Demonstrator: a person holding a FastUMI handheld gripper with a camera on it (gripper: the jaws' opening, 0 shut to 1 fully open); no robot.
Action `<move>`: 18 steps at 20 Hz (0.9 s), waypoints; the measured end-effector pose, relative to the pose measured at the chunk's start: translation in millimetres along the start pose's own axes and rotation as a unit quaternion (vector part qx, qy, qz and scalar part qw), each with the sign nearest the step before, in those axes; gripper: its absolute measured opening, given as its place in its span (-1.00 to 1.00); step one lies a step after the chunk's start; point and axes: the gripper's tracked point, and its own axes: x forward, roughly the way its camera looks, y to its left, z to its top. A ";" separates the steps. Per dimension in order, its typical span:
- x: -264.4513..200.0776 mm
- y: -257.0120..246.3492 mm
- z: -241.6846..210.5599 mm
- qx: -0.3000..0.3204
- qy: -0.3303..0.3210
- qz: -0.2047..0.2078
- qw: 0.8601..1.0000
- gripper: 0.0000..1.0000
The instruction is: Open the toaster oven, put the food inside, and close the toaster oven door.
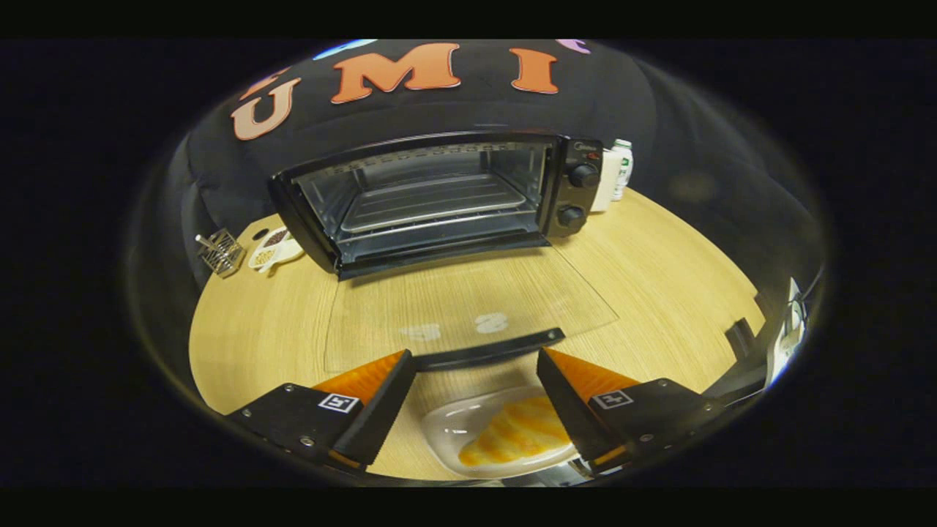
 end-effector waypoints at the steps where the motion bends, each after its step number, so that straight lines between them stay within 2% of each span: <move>1: -6.3 -2.7 -8.9 0.005 0.007 -0.005 1.000 0.99; 5: -32.8 -14.1 -34.1 0.035 0.011 -0.031 0.999 0.99; 9: -46.9 -35.2 -57.0 0.055 0.019 -0.102 0.993 0.99; 11: -46.4 -26.9 -73.7 0.093 0.037 -0.098 0.990 0.99; 18: -35.1 -24.1 -106.1 0.126 0.084 -0.109 0.982 1.00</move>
